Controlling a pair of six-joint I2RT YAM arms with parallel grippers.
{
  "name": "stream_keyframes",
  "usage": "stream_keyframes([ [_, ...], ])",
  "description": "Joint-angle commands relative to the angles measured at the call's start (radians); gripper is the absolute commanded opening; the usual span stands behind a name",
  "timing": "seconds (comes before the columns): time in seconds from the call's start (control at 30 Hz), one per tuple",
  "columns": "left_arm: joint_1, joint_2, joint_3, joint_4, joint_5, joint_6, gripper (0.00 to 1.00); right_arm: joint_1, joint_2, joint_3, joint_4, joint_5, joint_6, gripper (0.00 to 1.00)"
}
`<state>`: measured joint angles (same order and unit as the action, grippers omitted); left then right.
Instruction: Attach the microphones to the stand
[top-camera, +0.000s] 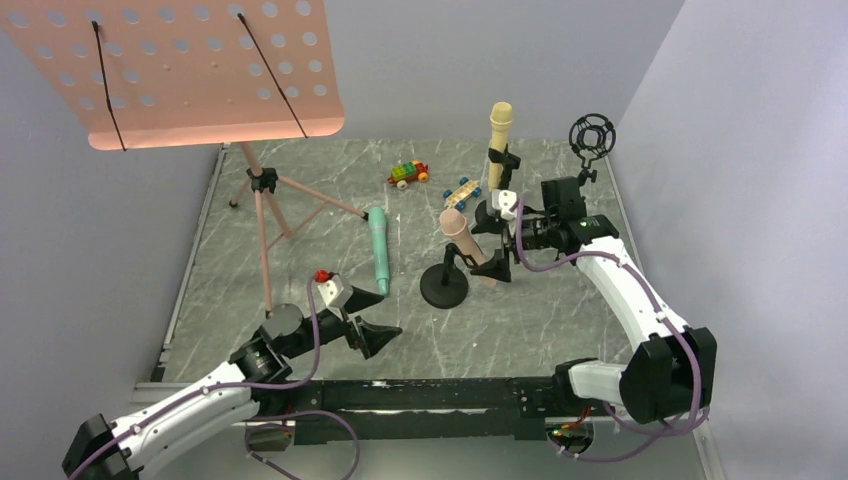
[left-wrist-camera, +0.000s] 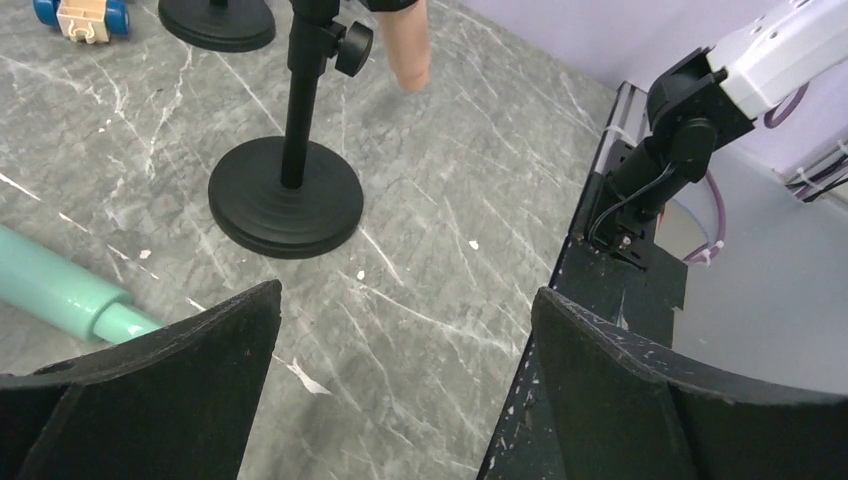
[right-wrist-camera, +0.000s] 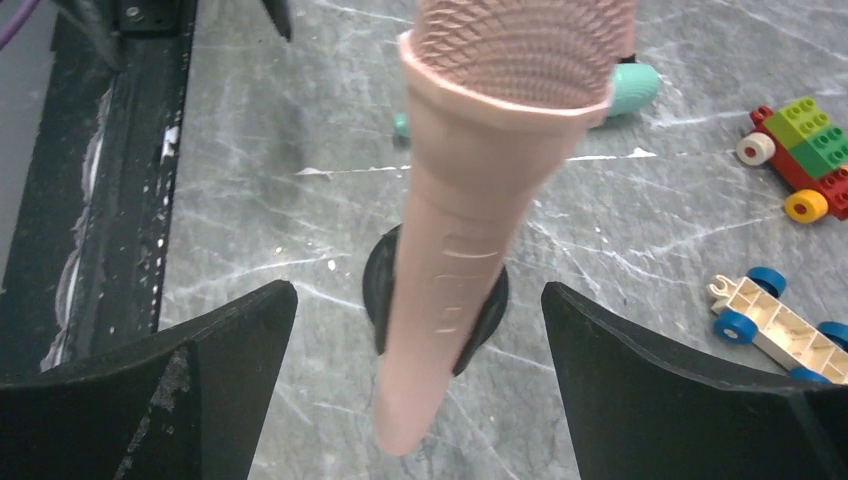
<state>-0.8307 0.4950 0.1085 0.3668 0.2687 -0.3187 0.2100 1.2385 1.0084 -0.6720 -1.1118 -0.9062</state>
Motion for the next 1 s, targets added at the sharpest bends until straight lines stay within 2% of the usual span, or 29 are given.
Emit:
stream_keyframes([
  [0.0,0.002,-0.058,0.022,-0.018,0.005,-0.050,0.99,0.015,0.040,0.019,0.171,0.073,0.166,1.00],
  [0.17,0.003,-0.083,0.014,-0.037,-0.004,-0.056,0.99,0.064,0.064,-0.008,0.219,0.076,0.237,0.99],
  [0.27,0.003,-0.086,0.001,-0.021,-0.006,-0.078,0.99,0.075,0.063,-0.043,0.286,0.071,0.296,0.94],
  [0.5,0.002,-0.061,-0.030,0.033,0.010,-0.137,0.99,0.075,0.048,-0.084,0.295,0.076,0.288,0.74],
  [0.7,0.002,-0.060,-0.026,0.031,0.015,-0.149,0.99,0.073,0.027,-0.106,0.323,0.073,0.302,0.46],
  [0.97,0.001,-0.082,-0.014,-0.006,0.013,-0.156,0.99,0.073,0.030,-0.072,0.433,0.123,0.423,0.36],
])
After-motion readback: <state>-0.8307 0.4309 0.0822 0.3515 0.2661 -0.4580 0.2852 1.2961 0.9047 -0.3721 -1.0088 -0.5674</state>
